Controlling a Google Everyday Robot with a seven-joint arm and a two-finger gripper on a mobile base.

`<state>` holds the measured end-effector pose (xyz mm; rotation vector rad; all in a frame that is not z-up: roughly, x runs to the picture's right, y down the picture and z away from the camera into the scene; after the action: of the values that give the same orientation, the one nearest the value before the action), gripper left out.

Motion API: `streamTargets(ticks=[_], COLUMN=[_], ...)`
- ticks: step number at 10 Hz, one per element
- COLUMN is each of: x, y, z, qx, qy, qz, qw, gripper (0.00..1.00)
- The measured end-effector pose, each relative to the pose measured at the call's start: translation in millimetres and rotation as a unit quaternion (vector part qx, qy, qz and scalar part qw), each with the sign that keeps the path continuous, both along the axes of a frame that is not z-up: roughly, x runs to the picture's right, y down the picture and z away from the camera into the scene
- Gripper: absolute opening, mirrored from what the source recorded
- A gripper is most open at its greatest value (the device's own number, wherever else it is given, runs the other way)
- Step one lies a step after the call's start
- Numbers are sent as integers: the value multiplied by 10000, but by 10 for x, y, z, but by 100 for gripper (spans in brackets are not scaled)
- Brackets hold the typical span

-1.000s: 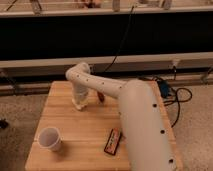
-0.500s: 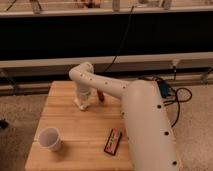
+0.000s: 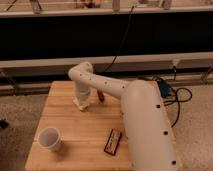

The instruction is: Wipe the white sponge on the table

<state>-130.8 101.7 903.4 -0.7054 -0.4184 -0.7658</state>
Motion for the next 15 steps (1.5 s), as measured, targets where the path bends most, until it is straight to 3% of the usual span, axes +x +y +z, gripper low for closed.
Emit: streamTargets(ticks=[15], x=[60], y=[-39], z=[-25], qx=[-135], qy=[83], qz=[143], qw=[9998], gripper=[1])
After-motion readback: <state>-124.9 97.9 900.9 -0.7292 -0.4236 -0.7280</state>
